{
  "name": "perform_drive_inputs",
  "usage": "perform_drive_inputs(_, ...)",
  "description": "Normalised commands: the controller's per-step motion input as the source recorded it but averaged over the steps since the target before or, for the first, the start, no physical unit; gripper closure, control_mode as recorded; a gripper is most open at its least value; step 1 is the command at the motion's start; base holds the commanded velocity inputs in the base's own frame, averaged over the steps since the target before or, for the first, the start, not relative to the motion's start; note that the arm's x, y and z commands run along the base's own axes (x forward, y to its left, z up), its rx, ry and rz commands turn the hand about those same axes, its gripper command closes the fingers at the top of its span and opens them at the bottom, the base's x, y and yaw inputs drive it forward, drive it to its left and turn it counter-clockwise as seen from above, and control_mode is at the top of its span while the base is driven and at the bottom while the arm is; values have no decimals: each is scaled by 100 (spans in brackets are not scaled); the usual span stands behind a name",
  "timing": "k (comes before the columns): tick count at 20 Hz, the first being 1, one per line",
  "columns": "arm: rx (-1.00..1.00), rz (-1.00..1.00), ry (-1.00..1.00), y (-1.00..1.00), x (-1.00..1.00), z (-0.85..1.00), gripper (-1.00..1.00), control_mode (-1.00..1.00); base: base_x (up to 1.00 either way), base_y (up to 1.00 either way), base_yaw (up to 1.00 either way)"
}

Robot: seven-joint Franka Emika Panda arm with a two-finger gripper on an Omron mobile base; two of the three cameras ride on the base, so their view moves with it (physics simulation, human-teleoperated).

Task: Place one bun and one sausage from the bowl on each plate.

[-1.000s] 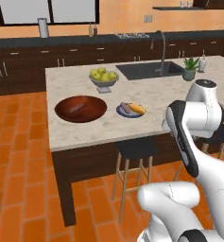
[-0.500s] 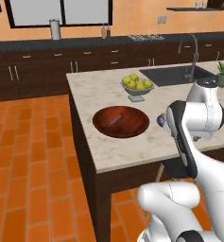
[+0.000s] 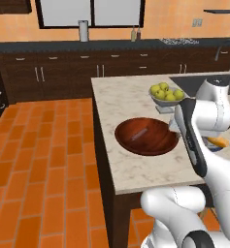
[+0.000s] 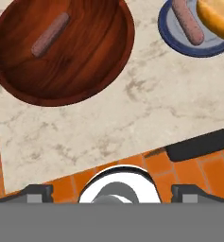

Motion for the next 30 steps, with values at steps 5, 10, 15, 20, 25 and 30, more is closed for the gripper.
perform_drive_inputs(5, 8, 8, -4, 39, 97, 3, -100, -100, 0, 0, 0)
perform_drive_inputs(10, 0, 2, 0, 49, 100, -11, -100, -100, 0, 0, 0)
perform_drive_inputs(15, 0, 0, 2, 35, 96, -69, -100, -100, 0, 0, 0)
perform_drive_inputs(20, 3, 0, 0, 0, 79, -81, -100, -100, 0, 0, 0)
perform_drive_inputs(25, 9, 0, 0, 0, 65, -57, -100, -100, 0, 0, 0)
perform_drive_inputs(30, 6, -1, 0, -1, 51, -47, -100, -100, 0, 0, 0)
